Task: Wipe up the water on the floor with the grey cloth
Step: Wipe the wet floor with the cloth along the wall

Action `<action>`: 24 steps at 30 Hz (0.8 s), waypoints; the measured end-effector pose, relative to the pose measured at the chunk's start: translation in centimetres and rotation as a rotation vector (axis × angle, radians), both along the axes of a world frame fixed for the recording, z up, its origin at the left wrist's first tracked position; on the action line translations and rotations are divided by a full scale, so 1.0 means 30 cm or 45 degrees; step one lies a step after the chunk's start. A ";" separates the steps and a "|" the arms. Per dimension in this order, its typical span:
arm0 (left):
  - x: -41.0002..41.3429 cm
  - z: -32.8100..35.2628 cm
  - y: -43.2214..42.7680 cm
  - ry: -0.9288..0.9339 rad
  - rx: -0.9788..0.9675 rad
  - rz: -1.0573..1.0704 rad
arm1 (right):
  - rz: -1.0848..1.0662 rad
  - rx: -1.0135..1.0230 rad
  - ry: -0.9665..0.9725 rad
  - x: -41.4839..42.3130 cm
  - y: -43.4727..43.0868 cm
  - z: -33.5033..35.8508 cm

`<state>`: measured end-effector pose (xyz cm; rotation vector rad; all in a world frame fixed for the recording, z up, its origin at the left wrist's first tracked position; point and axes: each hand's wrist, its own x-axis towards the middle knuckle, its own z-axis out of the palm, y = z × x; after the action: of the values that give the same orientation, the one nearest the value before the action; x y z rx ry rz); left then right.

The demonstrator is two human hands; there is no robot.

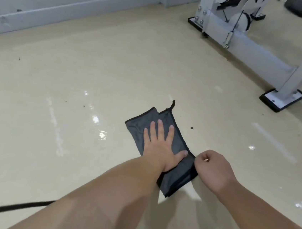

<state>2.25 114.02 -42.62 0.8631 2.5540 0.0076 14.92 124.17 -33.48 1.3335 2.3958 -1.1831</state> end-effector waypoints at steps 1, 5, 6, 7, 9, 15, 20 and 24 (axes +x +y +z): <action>-0.045 -0.004 -0.077 0.017 0.011 0.011 | -0.004 0.001 -0.014 -0.041 -0.045 -0.001; -0.179 -0.026 -0.380 0.116 0.102 0.044 | 0.022 0.023 -0.059 -0.187 -0.220 -0.009; -0.210 -0.025 -0.459 0.139 0.113 0.042 | 0.053 0.025 -0.065 -0.230 -0.274 -0.011; -0.238 -0.024 -0.532 0.161 0.116 0.044 | 0.095 0.019 -0.066 -0.276 -0.326 -0.018; -0.270 -0.020 -0.671 0.189 0.127 0.039 | 0.209 0.018 -0.060 -0.374 -0.434 -0.027; -0.074 -0.034 -1.071 0.234 0.290 0.179 | 0.583 0.137 -0.037 -0.626 -0.733 -0.058; -0.167 -0.036 -1.072 0.176 0.224 0.184 | 0.760 0.344 -0.059 -0.675 -0.870 -0.105; -0.409 -0.055 -1.044 0.251 0.072 0.202 | 0.759 0.383 0.013 -0.639 -0.864 -0.105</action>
<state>-10.02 82.70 -44.28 0.7108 2.8134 0.0449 -4.24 98.26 -36.64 0.5734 2.7615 -0.6865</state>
